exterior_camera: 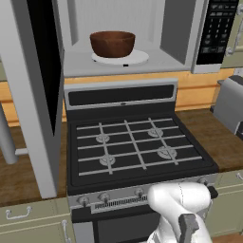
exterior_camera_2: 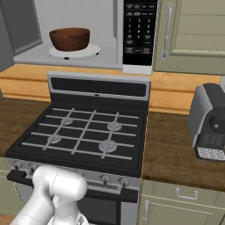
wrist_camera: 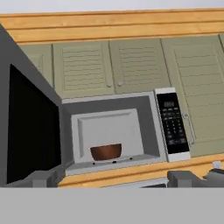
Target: Open the microwave, place the bowl with waffle inside the microwave, then close the microwave door and turn it on.
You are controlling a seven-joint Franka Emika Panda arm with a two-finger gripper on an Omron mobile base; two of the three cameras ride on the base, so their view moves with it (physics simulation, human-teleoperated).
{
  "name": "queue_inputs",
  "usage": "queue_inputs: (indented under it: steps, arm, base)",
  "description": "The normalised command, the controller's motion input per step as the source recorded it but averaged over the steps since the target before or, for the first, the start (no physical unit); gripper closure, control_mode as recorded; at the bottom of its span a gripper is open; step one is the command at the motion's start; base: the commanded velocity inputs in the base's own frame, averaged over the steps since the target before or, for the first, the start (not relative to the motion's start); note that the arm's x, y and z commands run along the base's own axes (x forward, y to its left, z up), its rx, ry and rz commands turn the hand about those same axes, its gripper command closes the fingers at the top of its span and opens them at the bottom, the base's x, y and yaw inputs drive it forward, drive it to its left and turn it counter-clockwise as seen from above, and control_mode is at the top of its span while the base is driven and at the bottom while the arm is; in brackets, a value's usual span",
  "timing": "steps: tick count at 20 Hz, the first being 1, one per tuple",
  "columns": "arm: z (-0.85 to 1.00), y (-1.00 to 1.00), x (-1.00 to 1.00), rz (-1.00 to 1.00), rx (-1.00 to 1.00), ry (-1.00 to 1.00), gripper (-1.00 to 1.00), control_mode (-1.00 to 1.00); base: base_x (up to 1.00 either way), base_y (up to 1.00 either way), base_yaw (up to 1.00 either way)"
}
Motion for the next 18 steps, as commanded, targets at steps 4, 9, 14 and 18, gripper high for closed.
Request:
queue_inputs:
  steps: [4, 9, 14, 18]
  arm:
    - [0.0, 0.33, -0.18, 0.07, -0.05, 0.02, -1.0, -1.0]
    - [0.0, 0.4, -0.21, 0.06, -0.04, 0.04, -1.0, -1.0]
    - [-0.09, 0.32, -0.13, 0.0, 0.0, 0.03, -1.0, -1.0]
    - [-0.06, 0.42, 0.0, -0.09, 0.01, 0.01, -1.0, -1.0]
  base:
    - [0.0, 0.0, 0.0]
    - [0.0, 0.0, 0.0]
    - [0.0, 0.0, 0.0]
    - [0.0, 0.0, 0.0]
